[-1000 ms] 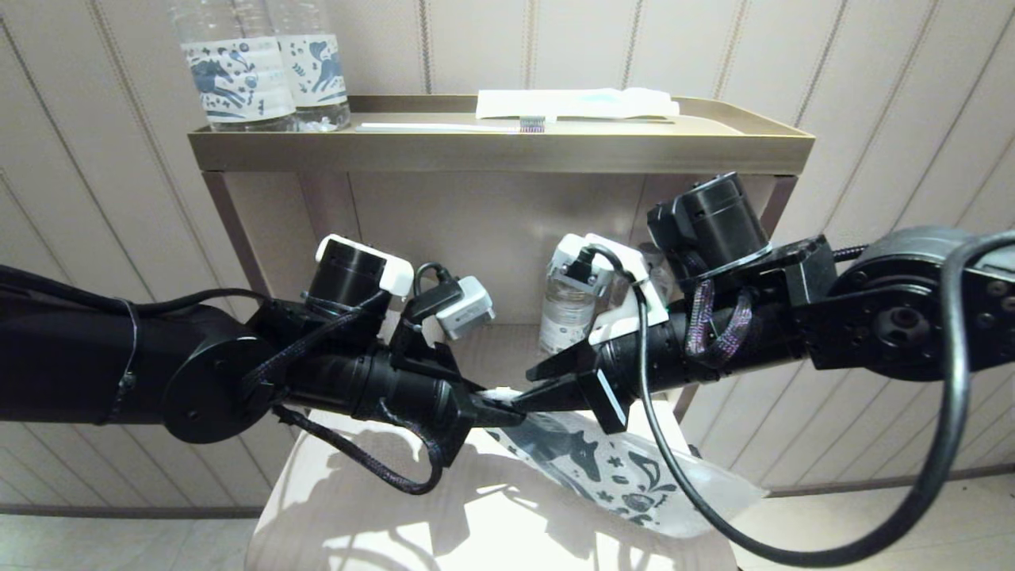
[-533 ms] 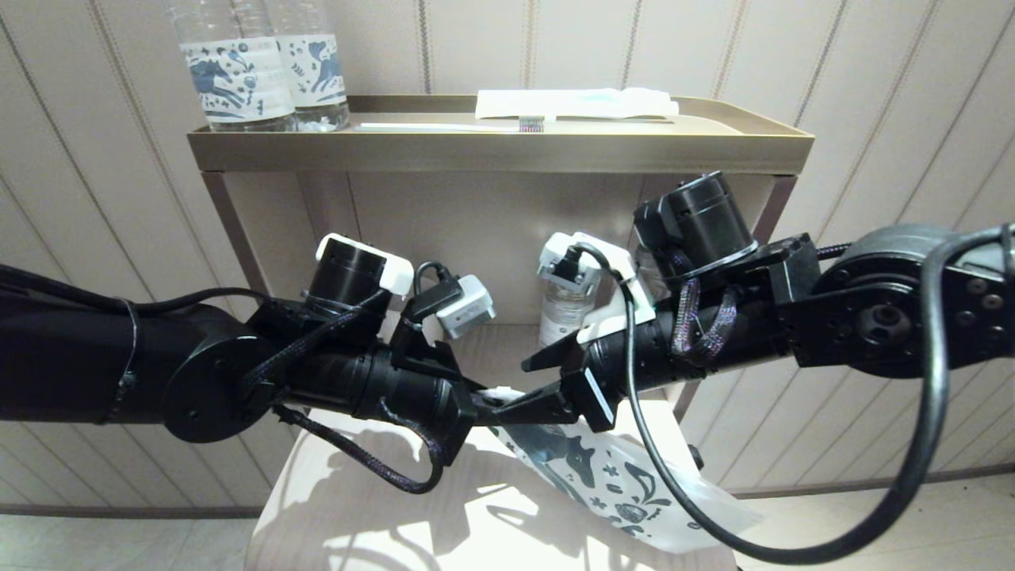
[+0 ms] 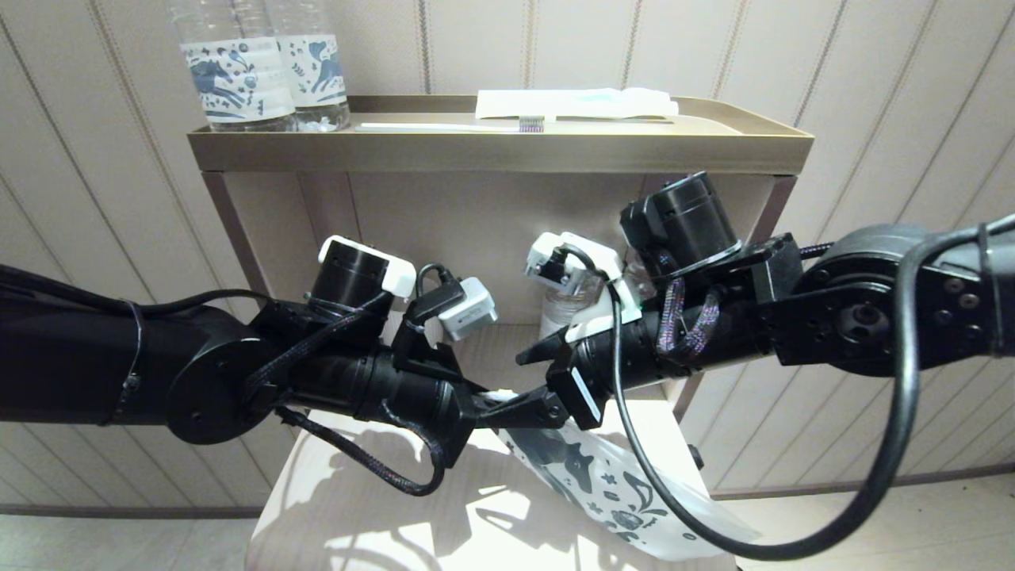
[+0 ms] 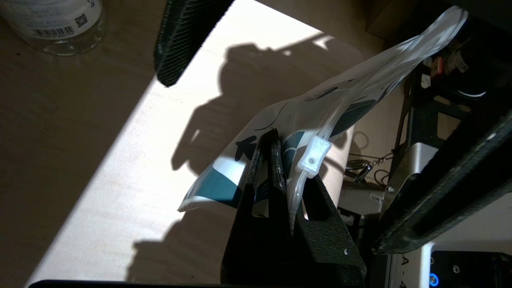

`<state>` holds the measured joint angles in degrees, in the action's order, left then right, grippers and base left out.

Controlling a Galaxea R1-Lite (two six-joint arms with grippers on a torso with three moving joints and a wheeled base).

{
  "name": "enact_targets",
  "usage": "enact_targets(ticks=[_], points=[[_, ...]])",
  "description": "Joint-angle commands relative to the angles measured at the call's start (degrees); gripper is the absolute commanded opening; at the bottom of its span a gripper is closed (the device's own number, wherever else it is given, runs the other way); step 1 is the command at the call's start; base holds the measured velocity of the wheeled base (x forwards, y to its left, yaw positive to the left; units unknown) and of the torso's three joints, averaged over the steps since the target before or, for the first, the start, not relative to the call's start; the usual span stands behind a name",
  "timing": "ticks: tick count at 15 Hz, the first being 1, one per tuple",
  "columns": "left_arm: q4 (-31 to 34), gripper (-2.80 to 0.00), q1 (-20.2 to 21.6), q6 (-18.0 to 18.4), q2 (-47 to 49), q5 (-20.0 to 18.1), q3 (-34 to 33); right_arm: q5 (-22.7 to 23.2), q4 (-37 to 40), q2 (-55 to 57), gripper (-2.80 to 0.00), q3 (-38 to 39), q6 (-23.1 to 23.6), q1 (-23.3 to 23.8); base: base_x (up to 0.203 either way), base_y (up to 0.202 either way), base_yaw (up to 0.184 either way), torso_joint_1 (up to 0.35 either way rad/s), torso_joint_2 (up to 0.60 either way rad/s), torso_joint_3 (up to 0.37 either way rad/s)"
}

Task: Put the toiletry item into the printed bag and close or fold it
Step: Close the strorage bag and place it on the desk

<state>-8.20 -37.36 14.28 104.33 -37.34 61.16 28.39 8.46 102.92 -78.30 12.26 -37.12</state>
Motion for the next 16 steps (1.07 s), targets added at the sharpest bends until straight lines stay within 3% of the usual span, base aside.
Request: enact_targets(ticks=[1,4,16], points=[[-0.1,-2.80,0.0,0.2,0.1,-0.2,-0.2,-0.2,-0.7,0.5,0.00,0.6,1.1,-0.2,0.000,0.000,0.000,0.000,0.00,0.000],[-0.1,-2.80,0.1,0.3,-0.1,-0.2,-0.4,-1.2,-2.7,0.5,0.00,2.2,4.9,-0.8,0.000,0.000,0.000,0.000,0.00,0.000],[-0.1,-2.80,0.1,0.1,0.3,-0.5,-0.1,-1.1,-2.7,-0.6,0.00,2.1,4.9,-0.9,0.000,0.000,0.000,0.000,0.00,0.000]])
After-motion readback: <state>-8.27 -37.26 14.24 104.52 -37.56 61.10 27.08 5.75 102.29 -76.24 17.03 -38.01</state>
